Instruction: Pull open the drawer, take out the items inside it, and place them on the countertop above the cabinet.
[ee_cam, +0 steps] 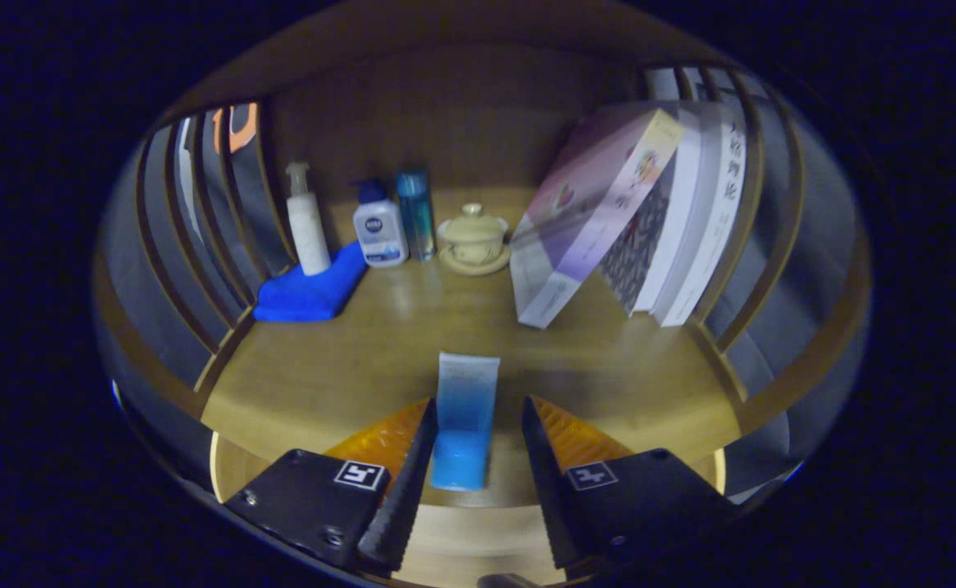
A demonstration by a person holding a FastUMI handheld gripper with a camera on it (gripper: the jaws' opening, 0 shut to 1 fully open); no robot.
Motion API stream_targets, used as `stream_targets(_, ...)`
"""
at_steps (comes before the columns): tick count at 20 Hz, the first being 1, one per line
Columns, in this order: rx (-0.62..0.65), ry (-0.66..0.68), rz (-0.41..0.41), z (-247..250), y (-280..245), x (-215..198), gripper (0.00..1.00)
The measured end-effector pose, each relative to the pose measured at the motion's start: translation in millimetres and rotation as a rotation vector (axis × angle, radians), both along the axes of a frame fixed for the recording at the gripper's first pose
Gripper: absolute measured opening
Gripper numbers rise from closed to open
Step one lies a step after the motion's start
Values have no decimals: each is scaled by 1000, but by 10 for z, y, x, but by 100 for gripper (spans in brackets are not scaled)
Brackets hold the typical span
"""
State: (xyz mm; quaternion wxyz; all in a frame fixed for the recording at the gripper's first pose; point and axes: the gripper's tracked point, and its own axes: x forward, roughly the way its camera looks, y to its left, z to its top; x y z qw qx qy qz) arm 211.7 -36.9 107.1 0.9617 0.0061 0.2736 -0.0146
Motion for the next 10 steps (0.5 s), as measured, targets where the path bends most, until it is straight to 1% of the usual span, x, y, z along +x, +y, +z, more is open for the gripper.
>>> stream_targets(1, 18, -35, 14, 114, 37, -100, 71)
stream_targets(2, 42, -67, 29, 168, 85, -183, 80)
stream_targets(5, 84, -133, 92, 285, 200, -615, 78)
stream_targets(6, 80, -151, 110, 313, 219, -749, 87)
stream_targets(8, 59, -225, 122, 430, 198, -1011, 95)
stream_targets(10, 46, -307, 128, 501, 187, -1280, 95)
